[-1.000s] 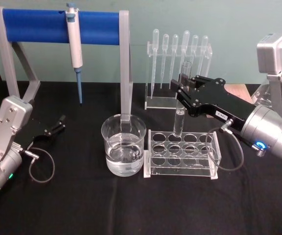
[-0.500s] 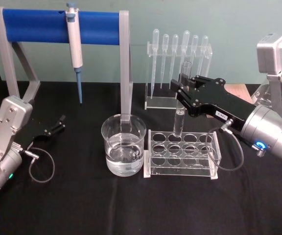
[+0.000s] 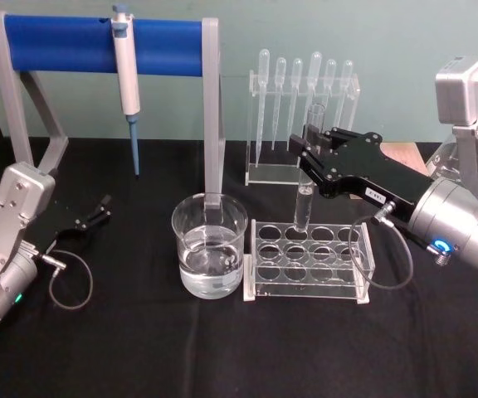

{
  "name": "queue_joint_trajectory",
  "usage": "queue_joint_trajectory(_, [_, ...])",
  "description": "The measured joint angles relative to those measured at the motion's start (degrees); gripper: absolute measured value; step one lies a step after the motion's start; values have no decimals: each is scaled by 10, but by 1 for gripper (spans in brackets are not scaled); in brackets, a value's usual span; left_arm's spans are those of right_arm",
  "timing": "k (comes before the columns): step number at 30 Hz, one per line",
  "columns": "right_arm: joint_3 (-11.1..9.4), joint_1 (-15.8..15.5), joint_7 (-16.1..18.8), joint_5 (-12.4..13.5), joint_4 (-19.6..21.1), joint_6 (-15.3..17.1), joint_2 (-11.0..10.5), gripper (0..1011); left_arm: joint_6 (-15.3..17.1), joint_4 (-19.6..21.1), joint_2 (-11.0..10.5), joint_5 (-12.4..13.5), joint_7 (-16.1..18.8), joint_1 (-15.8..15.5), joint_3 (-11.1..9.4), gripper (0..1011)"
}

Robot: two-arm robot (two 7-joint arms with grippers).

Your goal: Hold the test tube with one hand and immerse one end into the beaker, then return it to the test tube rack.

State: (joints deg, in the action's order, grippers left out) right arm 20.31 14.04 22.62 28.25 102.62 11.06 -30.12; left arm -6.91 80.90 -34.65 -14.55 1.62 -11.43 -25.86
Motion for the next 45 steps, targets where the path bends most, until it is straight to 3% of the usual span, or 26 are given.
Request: queue_joint_trajectory(45, [0, 0, 0, 0, 0, 0, 0, 228, 0, 0, 0, 0, 0, 0, 0, 1000])
